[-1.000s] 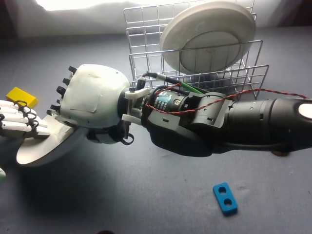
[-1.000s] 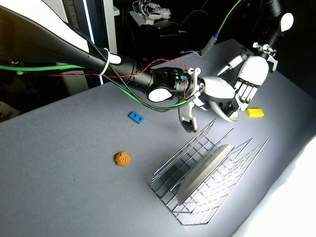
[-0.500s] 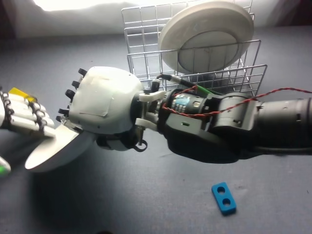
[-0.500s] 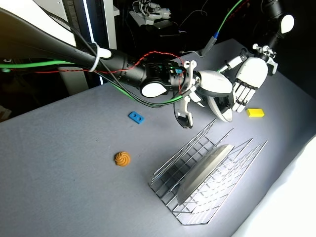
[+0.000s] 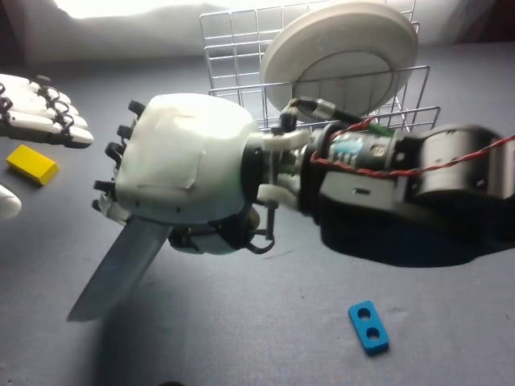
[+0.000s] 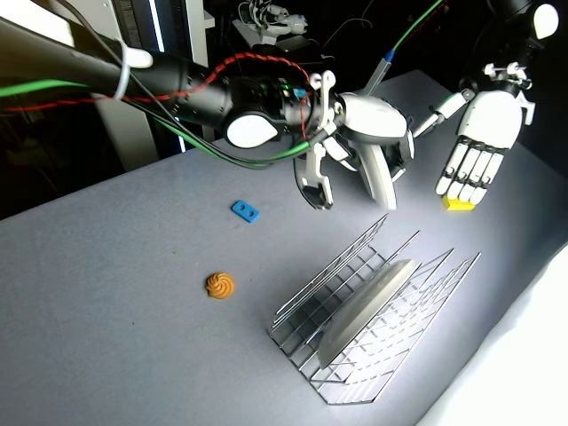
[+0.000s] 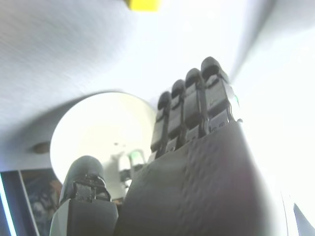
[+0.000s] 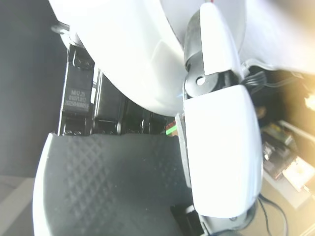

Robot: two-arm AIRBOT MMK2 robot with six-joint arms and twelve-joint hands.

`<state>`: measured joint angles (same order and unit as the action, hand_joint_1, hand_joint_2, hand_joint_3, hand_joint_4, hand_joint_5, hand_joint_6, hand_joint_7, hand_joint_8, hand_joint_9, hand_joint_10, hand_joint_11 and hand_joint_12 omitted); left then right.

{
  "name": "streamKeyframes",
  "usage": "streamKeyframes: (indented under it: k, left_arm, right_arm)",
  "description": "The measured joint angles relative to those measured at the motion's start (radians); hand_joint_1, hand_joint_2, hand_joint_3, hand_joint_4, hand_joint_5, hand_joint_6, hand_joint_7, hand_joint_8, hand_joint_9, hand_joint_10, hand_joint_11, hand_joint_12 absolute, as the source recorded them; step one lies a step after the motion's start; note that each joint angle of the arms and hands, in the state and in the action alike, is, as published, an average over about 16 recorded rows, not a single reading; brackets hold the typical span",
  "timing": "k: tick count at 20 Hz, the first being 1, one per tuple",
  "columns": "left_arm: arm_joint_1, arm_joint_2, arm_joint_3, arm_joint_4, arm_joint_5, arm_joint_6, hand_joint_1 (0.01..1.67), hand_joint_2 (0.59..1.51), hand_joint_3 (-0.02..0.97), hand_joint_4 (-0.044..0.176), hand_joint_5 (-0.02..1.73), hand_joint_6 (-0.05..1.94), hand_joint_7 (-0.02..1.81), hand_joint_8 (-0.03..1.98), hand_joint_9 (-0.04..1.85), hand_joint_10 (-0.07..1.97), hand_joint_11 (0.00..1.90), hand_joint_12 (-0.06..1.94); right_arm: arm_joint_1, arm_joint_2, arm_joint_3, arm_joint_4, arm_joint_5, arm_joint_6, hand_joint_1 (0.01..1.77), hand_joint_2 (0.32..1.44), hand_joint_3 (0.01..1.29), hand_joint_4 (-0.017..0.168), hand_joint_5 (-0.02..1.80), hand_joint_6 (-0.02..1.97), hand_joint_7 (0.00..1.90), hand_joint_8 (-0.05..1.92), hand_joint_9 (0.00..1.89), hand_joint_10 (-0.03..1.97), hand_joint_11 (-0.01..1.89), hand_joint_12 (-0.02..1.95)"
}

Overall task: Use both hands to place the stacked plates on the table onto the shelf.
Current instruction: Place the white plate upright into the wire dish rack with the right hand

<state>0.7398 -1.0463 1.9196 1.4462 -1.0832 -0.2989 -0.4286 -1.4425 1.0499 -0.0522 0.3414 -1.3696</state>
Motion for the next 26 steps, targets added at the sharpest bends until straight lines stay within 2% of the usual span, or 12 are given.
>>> streamKeyframes:
  k: [5, 11, 20, 26]
  left_arm:
    - [-0.049, 0.016, -0.003, 0.025, -0.017, -0.014, 0.01, 1.157, 0.02, 0.004, 0.09, 0.02, 0.09, 0.01, 0.07, 0.01, 0.02, 0.12]
    - [-0.072, 0.031, -0.016, 0.045, -0.027, -0.022, 0.01, 1.158, 0.02, 0.004, 0.09, 0.02, 0.09, 0.01, 0.07, 0.01, 0.02, 0.11]
    - [-0.088, 0.045, -0.039, 0.062, -0.032, -0.023, 0.02, 1.16, 0.02, 0.004, 0.08, 0.02, 0.08, 0.01, 0.06, 0.01, 0.02, 0.07]
    - [-0.092, 0.051, -0.051, 0.066, -0.033, -0.024, 0.01, 1.162, 0.02, 0.003, 0.08, 0.02, 0.08, 0.01, 0.06, 0.01, 0.02, 0.03]
  right_arm:
    - [0.076, 0.109, -0.112, -0.043, -0.062, 0.094, 1.19, 1.03, 0.01, -0.003, 0.88, 1.08, 1.06, 0.88, 1.22, 0.24, 0.83, 1.15]
    - [0.163, 0.222, -0.178, -0.29, -0.111, 0.46, 1.19, 1.03, 0.01, -0.003, 0.88, 1.09, 1.05, 0.89, 1.22, 0.24, 0.82, 1.17]
    - [0.265, 0.311, -0.15, -0.679, -0.222, 1.159, 1.21, 1.03, 0.01, -0.004, 0.88, 1.08, 1.05, 0.86, 1.15, 0.44, 0.83, 1.16]
    - [0.321, 0.335, -0.116, -0.722, -0.333, 1.387, 1.22, 1.03, 0.01, -0.005, 0.88, 1.09, 1.05, 0.85, 1.1, 0.56, 0.83, 1.18]
